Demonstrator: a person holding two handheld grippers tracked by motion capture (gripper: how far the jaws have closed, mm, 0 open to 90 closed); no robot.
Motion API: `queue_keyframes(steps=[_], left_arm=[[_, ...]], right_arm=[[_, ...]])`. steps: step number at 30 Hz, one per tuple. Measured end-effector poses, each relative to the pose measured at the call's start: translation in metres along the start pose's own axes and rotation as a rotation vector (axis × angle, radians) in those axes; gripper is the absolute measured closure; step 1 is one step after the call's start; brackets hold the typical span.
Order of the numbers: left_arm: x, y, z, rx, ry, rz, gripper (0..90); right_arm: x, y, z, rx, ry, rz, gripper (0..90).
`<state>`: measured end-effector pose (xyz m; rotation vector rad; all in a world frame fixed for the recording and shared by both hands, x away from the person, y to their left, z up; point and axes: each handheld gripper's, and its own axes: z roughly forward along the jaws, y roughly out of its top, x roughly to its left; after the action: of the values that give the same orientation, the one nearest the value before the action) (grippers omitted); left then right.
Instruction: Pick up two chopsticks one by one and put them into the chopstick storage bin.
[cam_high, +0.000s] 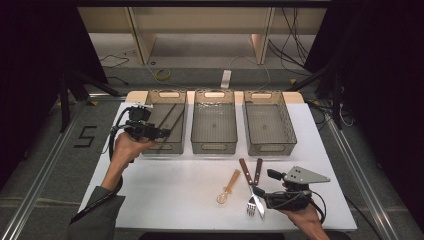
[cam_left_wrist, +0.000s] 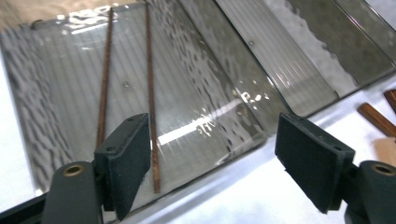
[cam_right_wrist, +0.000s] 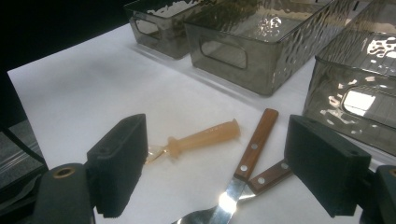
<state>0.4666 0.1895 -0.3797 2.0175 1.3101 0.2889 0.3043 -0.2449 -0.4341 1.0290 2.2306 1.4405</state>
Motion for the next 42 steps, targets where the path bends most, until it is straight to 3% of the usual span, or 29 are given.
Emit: queue_keyframes(steps=[20,30,42], left_arm=[[-0.033,-0.005,0.01,0.029,-0.011,0.04,18.8],[-0.055,-0.011,0.016,0.003,-0.03,0.065,18.3],[-0.076,-0.018,0.026,-0.006,-0.089,0.068,16.0]], right_arm=[[0.0,0.0,0.0,0.001,-0.004,-0.001,22.3],[-0.001,0.0,-0.001,0.003,-0.012,-0.002,22.3],[-0.003,-0.001,-0.001,0.003,-0.017,0.004,22.2]])
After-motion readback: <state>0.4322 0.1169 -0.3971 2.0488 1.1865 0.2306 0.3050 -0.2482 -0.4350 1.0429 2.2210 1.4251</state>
